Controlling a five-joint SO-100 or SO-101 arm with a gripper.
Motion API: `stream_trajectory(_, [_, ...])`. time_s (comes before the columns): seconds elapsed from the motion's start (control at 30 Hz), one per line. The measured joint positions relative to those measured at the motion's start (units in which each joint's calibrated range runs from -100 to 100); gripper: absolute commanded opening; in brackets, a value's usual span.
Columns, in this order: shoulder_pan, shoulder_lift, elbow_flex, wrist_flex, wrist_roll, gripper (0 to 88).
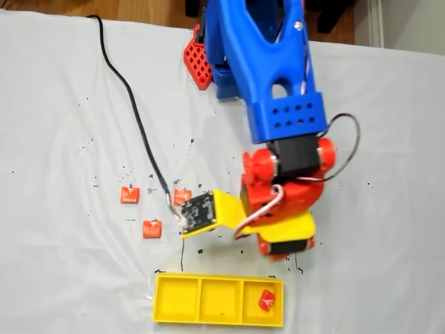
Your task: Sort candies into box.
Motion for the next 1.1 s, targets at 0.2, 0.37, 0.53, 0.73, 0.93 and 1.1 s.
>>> stream_trajectory(0.2, [-1.95, 3.72, -1.45, 8.57, 1.95, 3.4])
stream_trajectory(0.37, [-2.18, 7.11, -1.45, 9.76, 2.54, 5.7])
stream_trajectory(0.53, [-2.18, 7.45, 0.34, 6.67, 2.98, 14.0])
stream_trajectory(0.73, [-2.18, 7.45, 3.68, 2.62, 3.22, 20.2])
stream_trajectory(0.93, [-2.18, 7.45, 3.68, 1.19, 3.22, 22.9])
stream_trajectory(1.1, [-2.18, 9.05, 3.68, 0.56, 3.22, 23.1])
